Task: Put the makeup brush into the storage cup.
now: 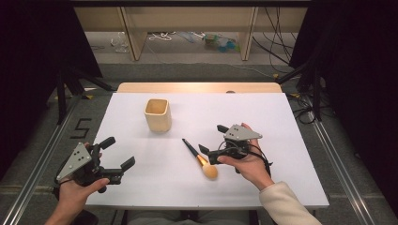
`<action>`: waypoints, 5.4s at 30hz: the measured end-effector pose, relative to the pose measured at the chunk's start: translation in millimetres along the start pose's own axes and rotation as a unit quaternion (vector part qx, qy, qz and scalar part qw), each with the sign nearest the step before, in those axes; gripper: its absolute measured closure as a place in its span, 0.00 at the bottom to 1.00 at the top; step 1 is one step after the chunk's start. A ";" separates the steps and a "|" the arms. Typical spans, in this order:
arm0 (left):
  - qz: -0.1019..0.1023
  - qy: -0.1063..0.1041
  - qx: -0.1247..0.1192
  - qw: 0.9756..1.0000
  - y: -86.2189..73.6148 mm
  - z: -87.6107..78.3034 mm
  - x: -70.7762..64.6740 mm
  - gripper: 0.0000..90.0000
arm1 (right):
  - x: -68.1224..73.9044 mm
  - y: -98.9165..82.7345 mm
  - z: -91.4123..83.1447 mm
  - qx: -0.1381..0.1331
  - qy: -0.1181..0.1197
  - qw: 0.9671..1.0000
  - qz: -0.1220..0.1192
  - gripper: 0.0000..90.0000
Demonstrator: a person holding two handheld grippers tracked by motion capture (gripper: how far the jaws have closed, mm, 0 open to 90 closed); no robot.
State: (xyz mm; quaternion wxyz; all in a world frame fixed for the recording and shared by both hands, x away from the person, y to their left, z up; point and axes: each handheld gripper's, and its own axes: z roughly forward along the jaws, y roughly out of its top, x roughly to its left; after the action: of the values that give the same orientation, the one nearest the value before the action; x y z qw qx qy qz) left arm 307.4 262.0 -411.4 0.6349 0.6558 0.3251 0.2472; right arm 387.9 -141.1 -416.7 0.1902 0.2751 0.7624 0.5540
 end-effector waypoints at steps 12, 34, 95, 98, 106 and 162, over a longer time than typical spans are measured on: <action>-0.001 0.000 0.001 1.000 -0.2 -0.1 0.1 0.00 | 2.2 6.7 15.6 0.007 0.001 1.000 -0.002 0.07; 0.002 -0.001 0.004 1.000 -0.8 -0.1 0.9 0.00 | 5.2 13.3 41.0 0.128 -0.022 0.992 -0.004 0.12; 0.002 -0.004 0.011 1.000 -2.6 0.3 1.6 0.00 | 20.9 -7.6 107.2 0.528 -0.046 0.846 0.059 0.48; 0.001 -0.004 0.011 1.000 -2.7 0.4 1.4 0.00 | 20.6 -7.1 107.4 0.529 -0.048 0.845 0.058 0.52; 0.003 -0.003 0.013 1.000 -2.8 0.3 1.8 0.00 | 21.0 -5.8 107.9 0.538 -0.049 0.840 0.051 0.64; 0.004 -0.007 0.022 1.000 -4.8 1.9 0.7 0.00 | 14.5 0.6 102.4 0.529 -0.010 0.849 0.021 0.69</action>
State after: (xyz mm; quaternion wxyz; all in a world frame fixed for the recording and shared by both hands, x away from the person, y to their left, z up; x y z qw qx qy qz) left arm 308.7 261.1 -416.4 0.6212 0.6729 0.3233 0.2383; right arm 437.6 -56.0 -448.1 0.0118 0.3555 0.9321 0.0683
